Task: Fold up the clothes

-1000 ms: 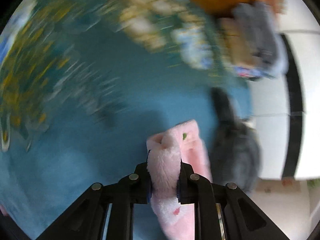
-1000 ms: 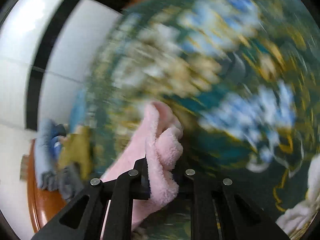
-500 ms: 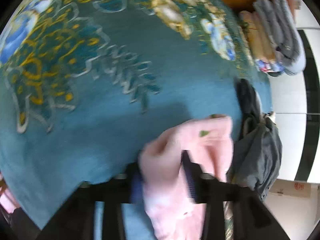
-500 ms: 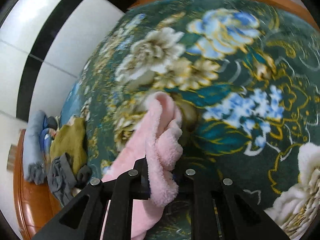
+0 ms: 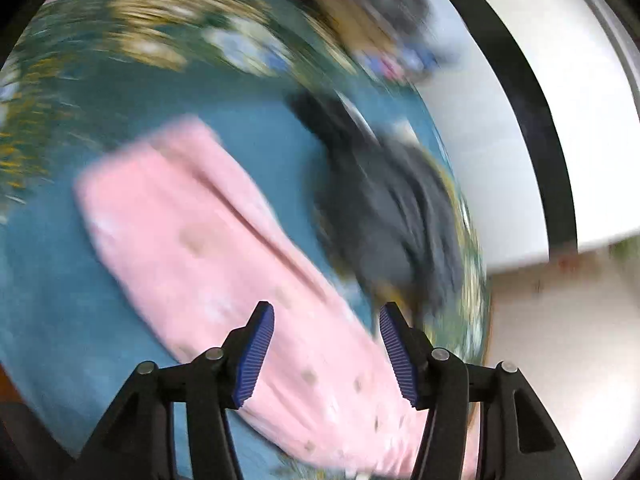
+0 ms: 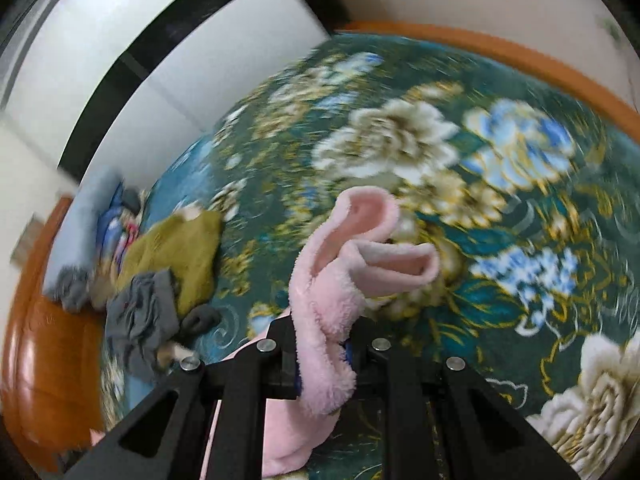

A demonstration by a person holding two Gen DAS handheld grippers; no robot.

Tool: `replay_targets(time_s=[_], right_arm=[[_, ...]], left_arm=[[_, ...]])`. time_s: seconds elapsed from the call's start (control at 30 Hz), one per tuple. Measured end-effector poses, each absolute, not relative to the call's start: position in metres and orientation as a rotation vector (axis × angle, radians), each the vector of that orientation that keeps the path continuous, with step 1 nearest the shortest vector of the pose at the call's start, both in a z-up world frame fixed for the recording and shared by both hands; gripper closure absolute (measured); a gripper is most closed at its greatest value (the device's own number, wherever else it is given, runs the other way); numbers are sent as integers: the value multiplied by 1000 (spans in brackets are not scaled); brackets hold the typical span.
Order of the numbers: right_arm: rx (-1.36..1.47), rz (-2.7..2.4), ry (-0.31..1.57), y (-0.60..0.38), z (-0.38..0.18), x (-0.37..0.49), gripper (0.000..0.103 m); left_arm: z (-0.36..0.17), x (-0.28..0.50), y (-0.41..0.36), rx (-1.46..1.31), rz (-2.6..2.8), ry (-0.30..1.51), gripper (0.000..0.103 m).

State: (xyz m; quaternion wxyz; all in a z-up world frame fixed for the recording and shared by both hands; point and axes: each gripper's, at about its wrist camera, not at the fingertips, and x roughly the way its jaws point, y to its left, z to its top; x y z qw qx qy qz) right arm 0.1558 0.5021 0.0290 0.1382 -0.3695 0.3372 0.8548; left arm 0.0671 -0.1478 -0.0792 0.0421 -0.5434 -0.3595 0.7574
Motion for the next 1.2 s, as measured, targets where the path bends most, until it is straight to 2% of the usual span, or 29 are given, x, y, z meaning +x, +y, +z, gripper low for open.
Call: replay_targets(time_s=[0.13,0.27,0.47,0.87,1.0,1.1,1.2], right_arm=[[-1109,2607,830,464,51,140,88],[-1147,2694,684,433,57,133,88],[-1197,2771,569,393,59,120,87],[-1470,2903,317,238,3,67,87],[-1615,2904,153,182,-34,56,87],[-1736,2892,98,153,-60,56,87],[-1805,2888,35,131,-75,60,86]], left_arm=[[-80,70,-40,-1665,2202,-852,45],[-111,89,34,-1772,2107,-552,46],[-131,92,101,-1823,2080,-159,46],[-123,84,6,-1657,2089,-817,46],[-120,81,-25,-1581,2067,-1030,45],[-118,79,-49,-1518,2043,-1187,45],[-123,74,-54,-1505,2012,-1265,44]])
